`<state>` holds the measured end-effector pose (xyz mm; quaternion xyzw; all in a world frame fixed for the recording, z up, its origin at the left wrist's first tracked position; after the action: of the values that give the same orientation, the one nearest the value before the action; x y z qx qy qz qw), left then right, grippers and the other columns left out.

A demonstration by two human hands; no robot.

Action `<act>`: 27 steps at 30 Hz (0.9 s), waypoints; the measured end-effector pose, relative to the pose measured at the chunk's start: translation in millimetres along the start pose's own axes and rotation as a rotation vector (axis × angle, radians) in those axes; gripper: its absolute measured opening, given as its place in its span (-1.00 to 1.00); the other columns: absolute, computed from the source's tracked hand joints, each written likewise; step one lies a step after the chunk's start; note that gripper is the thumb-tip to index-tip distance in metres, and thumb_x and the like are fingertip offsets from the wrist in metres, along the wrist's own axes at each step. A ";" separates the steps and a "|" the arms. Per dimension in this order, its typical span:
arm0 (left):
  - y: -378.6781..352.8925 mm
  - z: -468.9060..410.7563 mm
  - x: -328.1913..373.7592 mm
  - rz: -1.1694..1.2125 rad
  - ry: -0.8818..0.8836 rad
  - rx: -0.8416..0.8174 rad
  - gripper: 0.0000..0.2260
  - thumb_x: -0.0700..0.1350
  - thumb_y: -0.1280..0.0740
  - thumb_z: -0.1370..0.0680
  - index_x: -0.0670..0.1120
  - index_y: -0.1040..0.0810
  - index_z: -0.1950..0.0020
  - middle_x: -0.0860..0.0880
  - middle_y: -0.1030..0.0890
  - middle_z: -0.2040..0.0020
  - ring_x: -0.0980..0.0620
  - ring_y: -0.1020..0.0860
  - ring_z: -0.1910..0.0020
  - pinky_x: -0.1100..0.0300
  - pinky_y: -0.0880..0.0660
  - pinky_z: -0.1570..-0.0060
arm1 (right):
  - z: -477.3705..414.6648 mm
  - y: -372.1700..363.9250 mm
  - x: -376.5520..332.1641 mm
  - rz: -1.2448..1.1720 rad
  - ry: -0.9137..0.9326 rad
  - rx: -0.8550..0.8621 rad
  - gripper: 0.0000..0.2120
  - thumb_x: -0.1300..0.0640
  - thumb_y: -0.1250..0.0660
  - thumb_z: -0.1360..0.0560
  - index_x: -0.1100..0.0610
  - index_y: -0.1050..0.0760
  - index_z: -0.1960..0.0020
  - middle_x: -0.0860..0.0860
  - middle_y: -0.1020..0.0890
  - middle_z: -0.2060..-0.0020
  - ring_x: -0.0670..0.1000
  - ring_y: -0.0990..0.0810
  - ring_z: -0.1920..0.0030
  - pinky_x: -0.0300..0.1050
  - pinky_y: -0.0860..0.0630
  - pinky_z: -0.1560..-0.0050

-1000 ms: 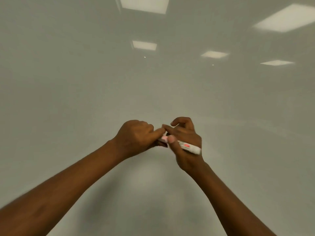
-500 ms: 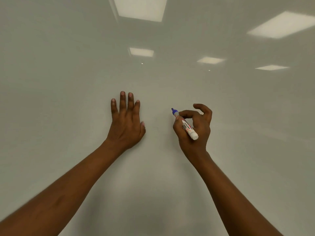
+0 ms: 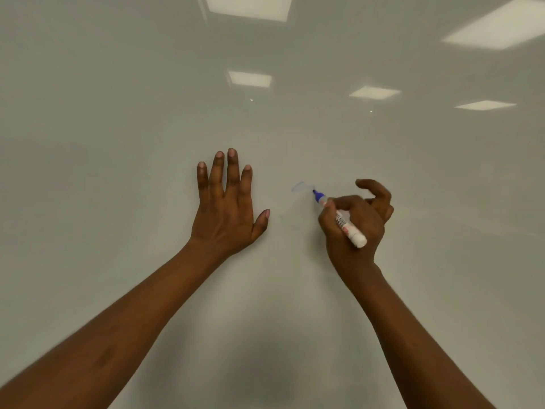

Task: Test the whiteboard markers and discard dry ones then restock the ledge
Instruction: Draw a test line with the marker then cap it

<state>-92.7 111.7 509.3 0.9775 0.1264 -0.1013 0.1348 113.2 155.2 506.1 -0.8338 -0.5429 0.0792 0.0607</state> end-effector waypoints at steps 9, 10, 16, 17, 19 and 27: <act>0.4 1.8 0.3 -0.003 -0.013 0.004 -0.36 0.21 -0.14 -0.52 -0.27 -0.24 -0.37 -0.37 -0.15 -0.46 -0.37 -0.05 -0.45 -0.32 0.09 -0.41 | 52.5 19.5 18.1 -0.008 -0.070 -0.001 -0.87 0.21 -0.37 -0.42 0.19 -0.56 0.30 -0.11 -0.53 0.26 0.15 -0.50 -0.07 0.16 -0.43 0.26; 0.2 2.1 -0.1 -0.004 -0.016 0.003 -0.36 0.22 -0.14 -0.52 -0.27 -0.25 -0.37 -0.36 -0.15 -0.45 -0.37 -0.06 -0.45 -0.33 0.07 -0.40 | 57.6 21.9 19.9 -0.002 -0.116 0.015 -0.87 0.20 -0.37 -0.42 0.19 -0.56 0.30 -0.08 -0.54 0.26 0.16 -0.50 -0.06 0.15 -0.43 0.27; 4.2 6.4 1.1 0.030 -0.162 -0.010 -0.21 0.33 -0.26 -0.42 -0.26 -0.22 -0.35 -0.34 -0.12 -0.45 -0.40 -0.08 -0.45 -0.42 0.01 -0.36 | 90.3 28.1 12.0 0.113 0.005 -0.107 -0.87 0.22 -0.38 -0.42 0.20 -0.58 0.30 0.00 -0.61 0.29 0.14 -0.50 -0.07 0.14 -0.46 0.21; 5.3 7.5 1.1 0.043 -0.183 -0.017 -0.18 0.37 -0.26 -0.40 -0.26 -0.21 -0.36 -0.33 -0.11 -0.46 -0.39 -0.07 -0.46 -0.42 0.02 -0.36 | 90.9 27.7 8.4 0.102 -0.071 -0.126 -0.86 0.16 -0.36 -0.43 0.19 -0.59 0.27 -0.02 -0.60 0.26 0.11 -0.49 -0.08 0.11 -0.47 0.19; 7.3 8.6 0.1 0.055 -0.190 -0.052 -0.11 0.44 -0.24 -0.36 -0.25 -0.20 -0.37 -0.30 -0.10 -0.47 -0.36 -0.06 -0.47 -0.41 0.03 -0.37 | 84.6 25.9 -4.9 0.009 -0.296 -0.138 -0.80 0.02 -0.33 -0.43 0.14 -0.62 0.19 -0.02 -0.58 0.16 0.01 -0.50 -0.09 -0.05 -0.50 0.14; 8.4 6.7 -1.5 0.134 -0.193 -0.126 0.09 0.63 -0.13 -0.15 -0.20 -0.23 -0.35 -0.24 -0.07 -0.49 -0.30 -0.03 -0.48 -0.34 0.10 -0.40 | 50.1 -13.5 -56.4 -0.588 -0.890 -0.212 -0.96 0.24 -0.42 -0.46 0.13 -0.63 0.12 0.04 -0.67 0.25 0.05 -0.62 0.30 -0.18 -0.56 0.31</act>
<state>-92.8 101.6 505.3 0.9591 0.0533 -0.1774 0.2141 68.8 109.8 463.3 -0.5341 -0.7317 0.3491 -0.2397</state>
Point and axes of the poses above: each hand's wrist, its own z-axis away from the middle knuckle, its own y-axis out of the back of the hand, x = y × z, the point moved 2 cm from there along -z, towards the middle knuckle
